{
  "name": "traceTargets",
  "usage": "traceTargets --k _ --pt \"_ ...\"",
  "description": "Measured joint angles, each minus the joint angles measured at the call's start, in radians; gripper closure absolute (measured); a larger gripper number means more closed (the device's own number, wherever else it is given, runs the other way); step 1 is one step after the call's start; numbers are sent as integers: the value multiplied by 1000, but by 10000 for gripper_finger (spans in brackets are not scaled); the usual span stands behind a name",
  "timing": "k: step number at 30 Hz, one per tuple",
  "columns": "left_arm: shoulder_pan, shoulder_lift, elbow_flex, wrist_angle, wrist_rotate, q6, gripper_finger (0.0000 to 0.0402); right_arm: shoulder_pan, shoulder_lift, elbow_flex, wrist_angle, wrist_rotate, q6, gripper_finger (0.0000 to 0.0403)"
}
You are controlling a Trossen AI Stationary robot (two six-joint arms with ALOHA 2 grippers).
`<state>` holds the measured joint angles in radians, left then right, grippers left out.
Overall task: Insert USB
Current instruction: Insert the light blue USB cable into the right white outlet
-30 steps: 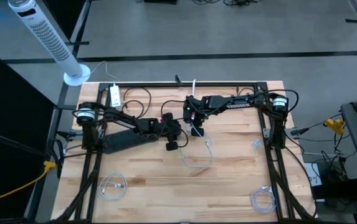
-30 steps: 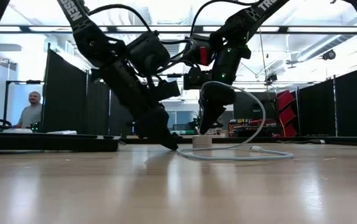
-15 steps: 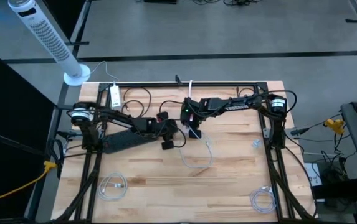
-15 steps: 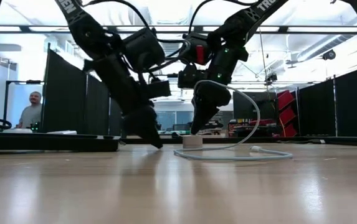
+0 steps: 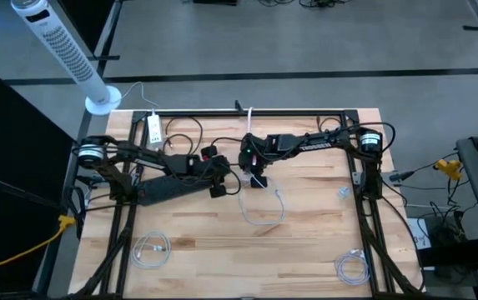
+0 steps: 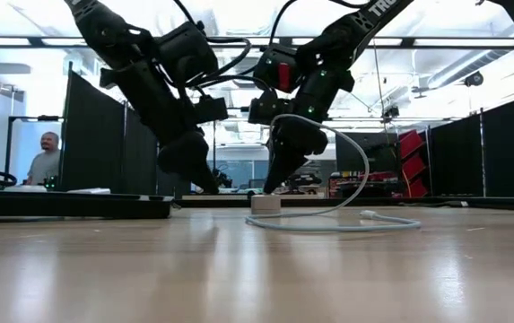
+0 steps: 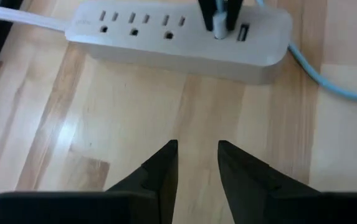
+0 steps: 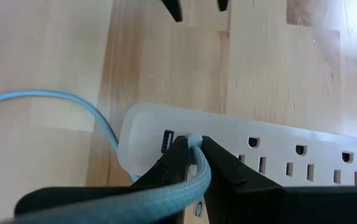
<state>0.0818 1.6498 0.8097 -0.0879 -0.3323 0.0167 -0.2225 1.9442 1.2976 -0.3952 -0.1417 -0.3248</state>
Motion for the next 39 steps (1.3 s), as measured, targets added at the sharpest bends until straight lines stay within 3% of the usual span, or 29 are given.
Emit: traceTargets --k 14,26,39 --pt "0 -3 -21 43 0 0 298 5 -1 0 18 -16 -14 387" --pt "0 -12 -21 43 -2 21 305 6 -31 16 -31 -19 -70 246" --pt "0 -62 -33 36 -52 48 336 5 -58 19 -170 2 -135 218"
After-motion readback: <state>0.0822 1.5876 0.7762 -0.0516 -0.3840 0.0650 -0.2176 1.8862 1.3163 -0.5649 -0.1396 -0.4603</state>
